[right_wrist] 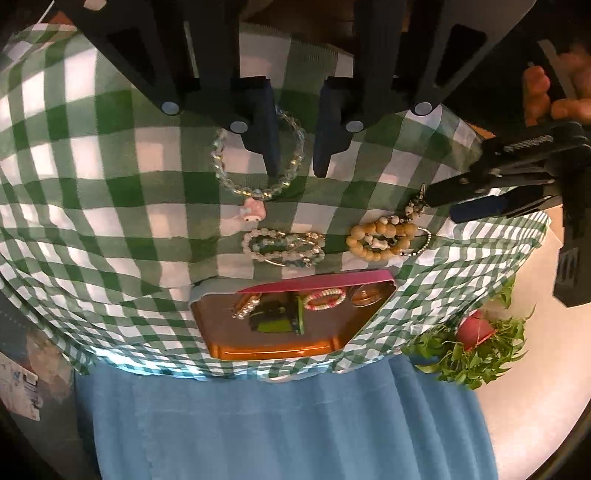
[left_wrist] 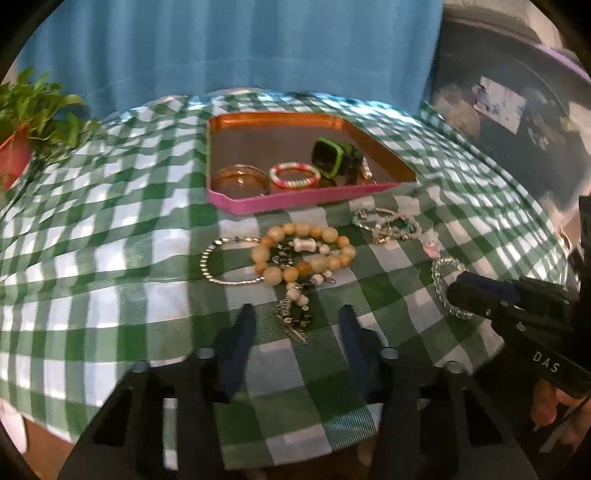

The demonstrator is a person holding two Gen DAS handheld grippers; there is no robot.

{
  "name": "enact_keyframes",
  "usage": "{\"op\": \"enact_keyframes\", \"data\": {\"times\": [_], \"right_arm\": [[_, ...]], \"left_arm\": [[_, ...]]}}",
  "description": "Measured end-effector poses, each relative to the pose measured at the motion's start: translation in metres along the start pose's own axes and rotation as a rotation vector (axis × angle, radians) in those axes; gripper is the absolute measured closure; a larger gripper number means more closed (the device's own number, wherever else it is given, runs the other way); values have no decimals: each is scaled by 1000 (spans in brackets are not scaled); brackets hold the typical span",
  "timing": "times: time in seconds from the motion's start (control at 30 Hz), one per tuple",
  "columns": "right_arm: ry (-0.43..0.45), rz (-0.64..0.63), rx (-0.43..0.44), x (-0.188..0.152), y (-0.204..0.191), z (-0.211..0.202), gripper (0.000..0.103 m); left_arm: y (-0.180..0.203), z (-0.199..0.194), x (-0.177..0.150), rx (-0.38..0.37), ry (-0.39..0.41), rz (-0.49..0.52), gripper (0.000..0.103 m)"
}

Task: Organize jewelry
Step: 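Grasp the wooden bead bracelet with the left tool while the right tool grasps the clear crystal bracelet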

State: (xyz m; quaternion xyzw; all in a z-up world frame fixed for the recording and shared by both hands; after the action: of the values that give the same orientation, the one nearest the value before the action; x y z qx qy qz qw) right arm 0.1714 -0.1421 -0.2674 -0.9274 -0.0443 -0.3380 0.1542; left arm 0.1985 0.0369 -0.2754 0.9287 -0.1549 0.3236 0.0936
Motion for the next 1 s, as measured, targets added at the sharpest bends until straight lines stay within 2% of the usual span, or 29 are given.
{"op": "enact_keyframes", "data": {"times": [0.07,0.1,0.17,0.3,0.37,0.43,0.5,0.63,0.8,1.0], "right_arm": [[-19,3,-8,-1,3,6,87],[-26,6,-17,-1,4,9,90],[-11,3,-37,0,6,8,88],[1,-48,-82,-2,-3,12,87],[12,-98,-121,-4,-11,15,86],[18,-117,-132,-5,-14,15,90],[21,-116,-128,-6,-15,15,96],[32,-75,-95,-13,-11,3,97],[103,-114,-54,-19,-21,-21,97],[10,-50,-85,-17,-14,3,96]], "left_arm": [[1,5,0,12,-6,19,71],[5,5,0,32,-2,47,73],[9,7,-1,58,5,87,77],[6,5,-1,36,15,60,81],[3,5,-3,33,18,45,89],[-1,2,-6,17,24,16,91],[-5,0,-9,4,28,-17,92],[-6,-9,-14,-7,17,-60,93],[-3,-13,-23,-14,14,-84,93],[1,-11,-24,12,46,-51,91]]}}
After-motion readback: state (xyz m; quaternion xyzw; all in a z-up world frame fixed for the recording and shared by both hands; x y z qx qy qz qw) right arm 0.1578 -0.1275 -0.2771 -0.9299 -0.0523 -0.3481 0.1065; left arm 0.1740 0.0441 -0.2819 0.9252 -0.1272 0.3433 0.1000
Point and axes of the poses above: each gripper's, at about its wrist camera, not at the fingertips, and z roughly the way its jaws point, y to its right, x to its top, the point moved 1 cm from there along z, roughly the way its jaws point, and after that the axes turned 4 degrees about z, right-handed, at the moved point
